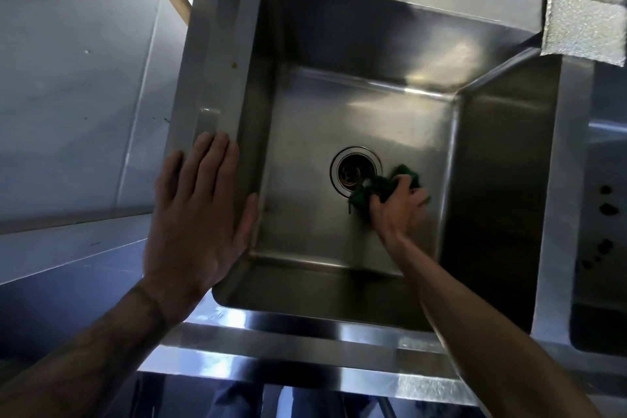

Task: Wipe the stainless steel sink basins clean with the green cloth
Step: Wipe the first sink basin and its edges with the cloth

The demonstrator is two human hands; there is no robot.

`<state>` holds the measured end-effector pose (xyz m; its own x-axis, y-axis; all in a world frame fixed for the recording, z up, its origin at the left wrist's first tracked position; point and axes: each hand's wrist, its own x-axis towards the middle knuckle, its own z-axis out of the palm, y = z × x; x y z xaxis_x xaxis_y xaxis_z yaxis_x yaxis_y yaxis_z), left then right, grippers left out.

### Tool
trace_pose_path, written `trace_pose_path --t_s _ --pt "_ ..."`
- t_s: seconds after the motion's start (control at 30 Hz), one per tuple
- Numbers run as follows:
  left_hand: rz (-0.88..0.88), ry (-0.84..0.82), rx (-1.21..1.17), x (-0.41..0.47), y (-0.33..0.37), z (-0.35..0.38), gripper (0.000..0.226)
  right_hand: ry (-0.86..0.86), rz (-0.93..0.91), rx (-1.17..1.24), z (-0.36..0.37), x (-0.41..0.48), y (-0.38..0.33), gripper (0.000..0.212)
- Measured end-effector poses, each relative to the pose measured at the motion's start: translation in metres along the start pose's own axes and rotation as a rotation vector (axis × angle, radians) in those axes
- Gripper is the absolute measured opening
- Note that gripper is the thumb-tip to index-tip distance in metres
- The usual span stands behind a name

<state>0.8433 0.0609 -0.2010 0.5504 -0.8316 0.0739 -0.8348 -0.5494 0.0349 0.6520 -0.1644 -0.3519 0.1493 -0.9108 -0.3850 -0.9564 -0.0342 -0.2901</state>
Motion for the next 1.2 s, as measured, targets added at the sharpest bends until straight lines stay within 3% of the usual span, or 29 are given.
trace_pose_path --t_s 0.1,0.2,0.3,0.4,0.47,0.67,0.83,0.93,1.0,1.07,1.2 --pt "-0.014 0.019 -0.070 0.004 -0.003 -0.003 0.055 -0.077 -0.108 0.062 0.023 -0.010 -0.059 0.055" --pt "0.028 0.027 -0.092 0.019 -0.015 -0.006 0.045 -0.102 -0.016 0.261 0.038 -0.010 -0.118 0.059" --pt "0.079 0.030 -0.086 0.036 -0.033 -0.003 0.045 -0.041 0.063 0.488 0.036 0.001 -0.152 0.060" --pt "0.061 0.035 -0.133 0.041 -0.037 0.005 0.046 0.059 -0.106 0.529 0.029 0.017 -0.167 0.065" --pt "0.040 0.044 -0.156 0.040 -0.035 0.009 0.046 0.114 -0.115 0.508 0.029 0.030 -0.174 0.067" --pt "0.036 0.067 -0.191 0.040 -0.038 0.009 0.046 -0.196 -0.134 0.510 0.039 0.032 -0.197 0.067" --pt "0.044 0.067 -0.197 0.041 -0.037 0.011 0.046 -0.305 0.096 0.842 0.049 0.027 -0.233 0.073" --pt "0.038 0.067 -0.207 0.040 -0.037 0.010 0.046 -0.422 0.188 1.134 0.037 0.018 -0.238 0.045" --pt "0.040 0.067 -0.206 0.040 -0.037 0.010 0.046 -0.447 0.164 1.270 0.032 0.012 -0.245 0.041" --pt "0.042 0.068 -0.198 0.040 -0.038 0.009 0.046 -0.461 0.110 1.356 0.030 0.005 -0.256 0.054" --pt "0.037 0.071 -0.207 0.040 -0.038 0.009 0.045 -0.311 0.062 1.294 0.026 -0.009 -0.270 0.071"
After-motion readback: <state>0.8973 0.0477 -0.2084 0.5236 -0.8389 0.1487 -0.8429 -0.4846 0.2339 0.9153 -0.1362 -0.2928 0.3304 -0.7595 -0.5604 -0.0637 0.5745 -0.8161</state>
